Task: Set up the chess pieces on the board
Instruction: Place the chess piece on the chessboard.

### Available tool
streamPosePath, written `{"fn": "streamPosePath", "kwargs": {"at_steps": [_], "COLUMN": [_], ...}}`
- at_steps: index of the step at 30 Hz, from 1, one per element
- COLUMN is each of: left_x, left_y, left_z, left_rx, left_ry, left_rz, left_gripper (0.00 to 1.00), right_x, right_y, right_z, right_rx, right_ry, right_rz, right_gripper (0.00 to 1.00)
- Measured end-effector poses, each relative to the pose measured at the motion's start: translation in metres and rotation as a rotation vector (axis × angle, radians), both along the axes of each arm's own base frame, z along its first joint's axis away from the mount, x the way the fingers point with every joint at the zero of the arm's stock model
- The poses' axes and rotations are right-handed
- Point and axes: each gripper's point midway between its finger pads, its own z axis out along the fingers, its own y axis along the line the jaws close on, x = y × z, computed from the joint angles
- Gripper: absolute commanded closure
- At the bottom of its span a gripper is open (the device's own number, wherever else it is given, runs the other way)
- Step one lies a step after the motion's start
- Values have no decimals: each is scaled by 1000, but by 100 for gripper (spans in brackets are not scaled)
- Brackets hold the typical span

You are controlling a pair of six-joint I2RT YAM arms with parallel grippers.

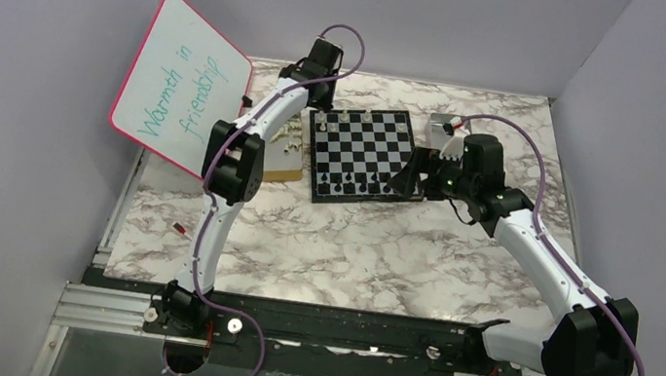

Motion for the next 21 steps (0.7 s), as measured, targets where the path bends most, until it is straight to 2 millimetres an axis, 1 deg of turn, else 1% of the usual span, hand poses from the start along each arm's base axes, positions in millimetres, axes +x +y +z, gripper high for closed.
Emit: {"fn": "streamPosePath", "kwargs": {"at_steps": [3, 6, 9, 12, 14, 17, 21], "left_x": [-4, -9, -20, -31, -40, -52, -64], "left_y": [1, 3, 8, 15, 23, 34, 52], "left_z": [21, 49, 72, 83, 85, 81, 63], "left_rx": [-11, -22, -24, -16, -3, 14, 37], "left_ry": [-26, -61, -85, -91, -85, -62, -13], "left_rz": [-1, -2, -4, -2, 9, 23, 51], "left_gripper": [68, 68, 71, 75, 79, 80, 80], "right_x": [0, 0, 0, -1, -1, -2, -2], "right_y": [0, 0, 0, 0, 0, -1, -1], "right_z": [0, 0, 1, 5, 8, 10, 11], "right_rx": [0, 0, 2, 5, 8, 11, 11], "right_ry": [0, -1, -4, -14, -22, -28, -30], "right_rz": [0, 0, 0, 0, 1, 1, 1], "right_gripper": [0, 0, 0, 0, 0, 0, 0]}}
